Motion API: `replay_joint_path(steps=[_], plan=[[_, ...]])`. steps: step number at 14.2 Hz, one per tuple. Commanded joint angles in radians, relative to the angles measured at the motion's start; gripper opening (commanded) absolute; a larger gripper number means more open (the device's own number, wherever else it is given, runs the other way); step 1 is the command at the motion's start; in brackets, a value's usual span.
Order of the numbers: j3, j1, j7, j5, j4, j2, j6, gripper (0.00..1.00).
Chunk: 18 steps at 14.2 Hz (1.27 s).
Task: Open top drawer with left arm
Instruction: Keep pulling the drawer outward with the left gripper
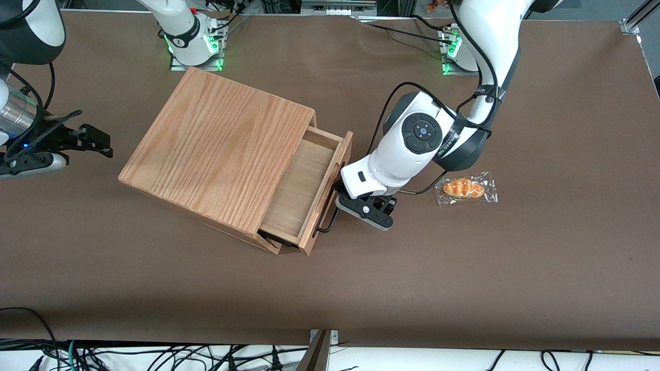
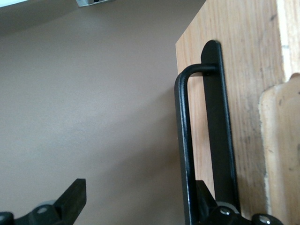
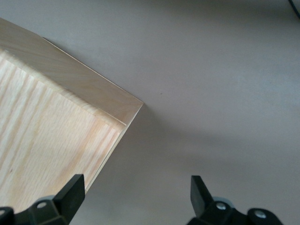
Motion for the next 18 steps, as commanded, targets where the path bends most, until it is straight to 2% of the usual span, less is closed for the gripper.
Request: replay_joint_path(steps=[1, 11, 18], plan=[[0.000, 0.023, 0.038, 0.031, -0.028, -0.024, -0.014, 1.00], [0.000, 0.025, 0.039, 0.031, -0.028, -0.027, -0.017, 1.00], [-0.005, 0.025, 0.026, 0.015, -0.025, -0.055, -0.078, 1.00]])
